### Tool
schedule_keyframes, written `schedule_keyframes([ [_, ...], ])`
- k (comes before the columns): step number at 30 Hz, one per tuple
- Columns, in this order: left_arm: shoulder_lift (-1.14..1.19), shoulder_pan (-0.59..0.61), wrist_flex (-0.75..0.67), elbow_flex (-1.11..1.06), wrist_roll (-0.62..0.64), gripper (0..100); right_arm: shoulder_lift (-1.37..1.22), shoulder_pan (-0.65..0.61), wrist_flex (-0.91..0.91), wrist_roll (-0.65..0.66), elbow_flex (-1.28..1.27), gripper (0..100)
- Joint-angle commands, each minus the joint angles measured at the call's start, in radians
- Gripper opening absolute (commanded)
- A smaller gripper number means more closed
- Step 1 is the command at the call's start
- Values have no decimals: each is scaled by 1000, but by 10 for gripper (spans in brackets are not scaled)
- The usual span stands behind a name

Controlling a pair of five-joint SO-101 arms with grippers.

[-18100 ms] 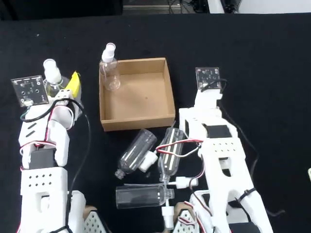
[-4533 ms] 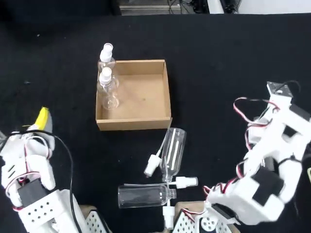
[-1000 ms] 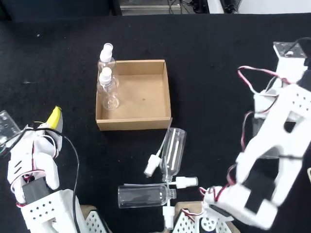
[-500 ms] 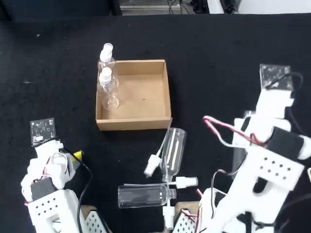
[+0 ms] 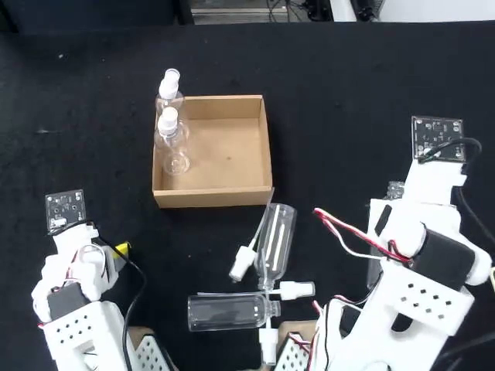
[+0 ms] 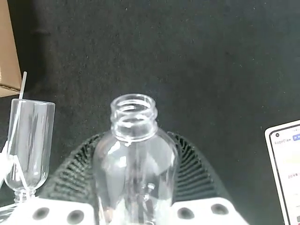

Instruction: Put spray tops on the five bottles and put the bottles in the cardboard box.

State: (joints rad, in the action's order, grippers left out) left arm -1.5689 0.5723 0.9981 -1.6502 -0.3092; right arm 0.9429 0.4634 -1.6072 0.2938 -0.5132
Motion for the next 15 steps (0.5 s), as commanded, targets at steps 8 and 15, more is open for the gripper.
schedule_keyframes([
  [8,-9,5,38,15,-6,321,16,-15,140,2,28,11],
  [15,-9,4,41,15,-8,321,21,-15,249,2,-67,11],
])
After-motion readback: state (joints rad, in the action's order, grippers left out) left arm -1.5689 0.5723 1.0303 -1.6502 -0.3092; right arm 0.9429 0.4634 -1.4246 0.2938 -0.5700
